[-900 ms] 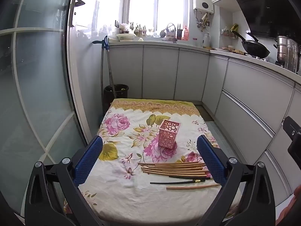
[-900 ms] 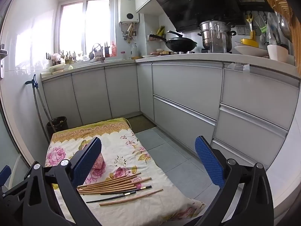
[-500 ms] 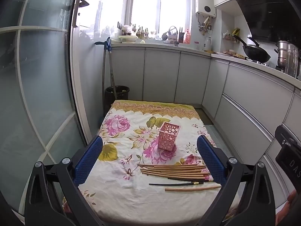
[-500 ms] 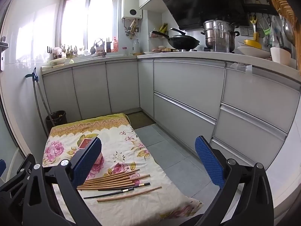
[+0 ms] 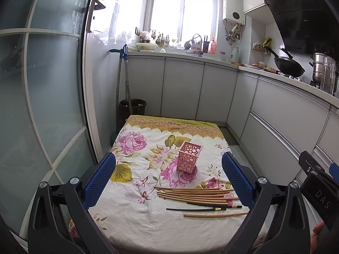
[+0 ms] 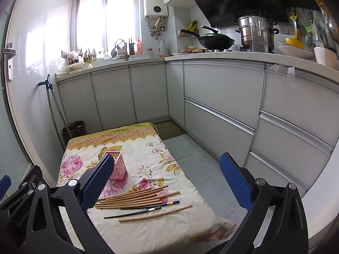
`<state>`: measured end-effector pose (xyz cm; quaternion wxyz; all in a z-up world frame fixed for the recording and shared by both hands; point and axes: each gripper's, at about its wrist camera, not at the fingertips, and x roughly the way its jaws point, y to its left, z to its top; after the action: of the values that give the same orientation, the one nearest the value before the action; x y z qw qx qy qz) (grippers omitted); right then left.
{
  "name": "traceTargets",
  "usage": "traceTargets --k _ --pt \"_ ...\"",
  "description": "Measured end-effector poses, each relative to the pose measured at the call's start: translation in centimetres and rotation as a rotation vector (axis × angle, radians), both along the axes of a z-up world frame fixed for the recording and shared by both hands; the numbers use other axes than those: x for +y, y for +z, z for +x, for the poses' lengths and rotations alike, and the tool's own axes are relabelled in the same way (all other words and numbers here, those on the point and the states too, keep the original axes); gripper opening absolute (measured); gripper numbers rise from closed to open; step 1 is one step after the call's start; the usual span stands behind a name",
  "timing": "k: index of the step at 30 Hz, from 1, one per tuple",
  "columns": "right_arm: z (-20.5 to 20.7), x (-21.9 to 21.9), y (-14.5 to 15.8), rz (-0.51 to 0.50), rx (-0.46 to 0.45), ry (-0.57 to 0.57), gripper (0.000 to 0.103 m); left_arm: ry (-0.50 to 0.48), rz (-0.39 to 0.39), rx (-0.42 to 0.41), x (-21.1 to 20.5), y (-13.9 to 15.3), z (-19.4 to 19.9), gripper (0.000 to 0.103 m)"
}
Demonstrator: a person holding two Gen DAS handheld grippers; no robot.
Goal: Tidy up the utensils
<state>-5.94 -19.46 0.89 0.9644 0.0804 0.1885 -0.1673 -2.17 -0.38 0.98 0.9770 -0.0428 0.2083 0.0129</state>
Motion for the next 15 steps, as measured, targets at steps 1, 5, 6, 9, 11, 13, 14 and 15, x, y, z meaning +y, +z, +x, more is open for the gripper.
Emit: traceTargets --k 1,5,6,9,11,13,14,15 --pt "0.00 0.05 -0.03 0.003 -0.001 0.007 0.097 -0.001 0.000 -0.001 0.22 0.09 -0.01 0.096" --pt "0.02 0.22 -0.11 0.007 -0.003 0.018 0.097 -0.002 -0.013 -0.011 0.77 0.42 -0.18 0.096" --pt "0.05 0.26 -0.15 0.008 -0.003 0.020 0.097 -0.002 -0.013 -0.012 0.78 0.49 -0.25 0.096" --pt "0.08 0.29 -0.25 0.009 -0.001 0.022 0.097 -0.004 -0.016 -0.015 0.86 0.59 -0.30 0.096" --pt "0.11 0.32 -0.28 0.010 0.001 0.023 0.097 -0.003 -0.015 -0.014 0.87 0.60 -0.33 0.096" --pt "0.17 0.52 -0.30 0.008 0.003 0.024 0.097 -0.004 -0.015 -0.011 0.93 0.57 -0.24 0.096" --pt "0.16 0.55 -0.29 0.007 0.003 0.025 0.097 -0.004 -0.015 -0.009 0.93 0.56 -0.24 0.096" --pt "0.17 0.55 -0.28 0.008 0.003 0.024 0.097 -0.005 -0.015 -0.008 0.93 0.53 -0.23 0.096"
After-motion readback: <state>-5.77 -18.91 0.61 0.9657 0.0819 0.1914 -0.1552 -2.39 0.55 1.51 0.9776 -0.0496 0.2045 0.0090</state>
